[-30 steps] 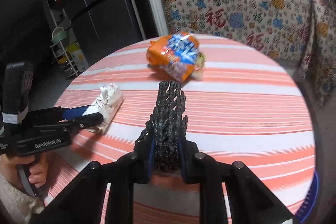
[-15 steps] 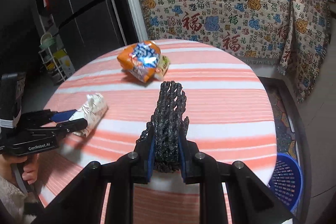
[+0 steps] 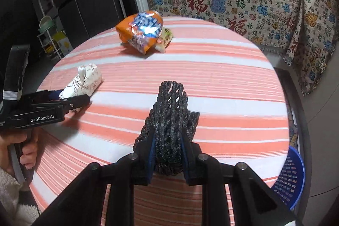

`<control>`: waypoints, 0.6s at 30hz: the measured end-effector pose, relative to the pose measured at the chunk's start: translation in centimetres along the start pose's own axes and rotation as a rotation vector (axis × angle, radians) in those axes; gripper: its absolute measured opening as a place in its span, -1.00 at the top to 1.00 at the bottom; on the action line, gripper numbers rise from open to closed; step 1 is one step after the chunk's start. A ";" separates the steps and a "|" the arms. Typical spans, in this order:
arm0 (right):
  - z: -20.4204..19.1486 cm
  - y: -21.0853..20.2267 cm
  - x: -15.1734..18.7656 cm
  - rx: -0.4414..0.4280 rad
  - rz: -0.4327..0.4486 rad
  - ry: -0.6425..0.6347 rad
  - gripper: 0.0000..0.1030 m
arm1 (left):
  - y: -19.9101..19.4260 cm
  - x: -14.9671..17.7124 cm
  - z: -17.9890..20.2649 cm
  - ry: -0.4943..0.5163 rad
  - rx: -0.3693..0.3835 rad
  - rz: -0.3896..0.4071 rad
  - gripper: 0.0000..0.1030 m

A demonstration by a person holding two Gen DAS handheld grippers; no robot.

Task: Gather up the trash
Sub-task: 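Carry the paper box and mesh sleeve over the wastebasket and open both tools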

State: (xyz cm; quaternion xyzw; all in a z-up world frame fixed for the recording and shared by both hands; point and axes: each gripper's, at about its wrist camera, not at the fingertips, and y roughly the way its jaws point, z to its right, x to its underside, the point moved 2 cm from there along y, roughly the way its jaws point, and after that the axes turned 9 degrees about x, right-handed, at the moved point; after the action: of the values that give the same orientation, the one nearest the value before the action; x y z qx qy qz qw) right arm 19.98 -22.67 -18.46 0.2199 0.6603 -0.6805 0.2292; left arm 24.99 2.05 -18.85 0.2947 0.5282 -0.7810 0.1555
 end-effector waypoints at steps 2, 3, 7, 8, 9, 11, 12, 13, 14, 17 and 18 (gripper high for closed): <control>0.6 -1.1 -0.2 0.003 0.033 0.022 0.60 | -0.3 0.0 0.8 0.016 0.011 0.015 -0.31; 1.0 -1.7 -0.3 0.011 0.050 0.031 0.60 | -0.4 -0.1 1.5 0.023 0.024 0.020 -0.31; 2.9 -3.2 -0.1 0.026 0.074 0.066 0.60 | -0.2 -0.6 5.2 0.078 0.089 0.010 -0.31; 3.6 -3.5 -0.1 0.031 0.075 0.078 0.60 | 0.0 -0.8 6.7 0.105 0.112 0.006 -0.31; 4.4 -3.7 0.0 0.039 0.077 0.092 0.60 | 0.2 -1.1 7.9 0.122 0.128 0.004 -0.31; 6.7 -4.4 0.3 0.077 0.083 0.124 0.60 | 0.8 -1.7 10.5 0.158 0.169 -0.003 -0.31; 8.0 -4.6 0.5 0.098 0.086 0.140 0.60 | 1.2 -2.0 12.0 0.173 0.195 -0.010 -0.31; 9.0 -4.8 0.6 0.114 0.085 0.155 0.60 | 1.5 -2.3 13.2 0.184 0.217 -0.015 -0.31; 10.4 -5.2 0.8 0.134 0.084 0.172 0.60 | 1.9 -2.7 15.0 0.202 0.246 -0.019 -0.31; 14.1 -6.4 1.3 0.193 0.077 0.203 0.60 | 3.0 -3.4 19.7 0.263 0.310 -0.035 -0.32; 15.2 -6.7 1.5 0.209 0.070 0.211 0.60 | 3.3 -3.6 21.2 0.284 0.330 -0.042 -0.32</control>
State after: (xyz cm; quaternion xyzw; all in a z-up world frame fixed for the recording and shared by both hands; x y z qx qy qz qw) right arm 14.78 -37.73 -13.56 0.3358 0.5981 -0.7103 0.1580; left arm 23.32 -18.96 -13.39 0.4123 0.4156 -0.8107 0.0128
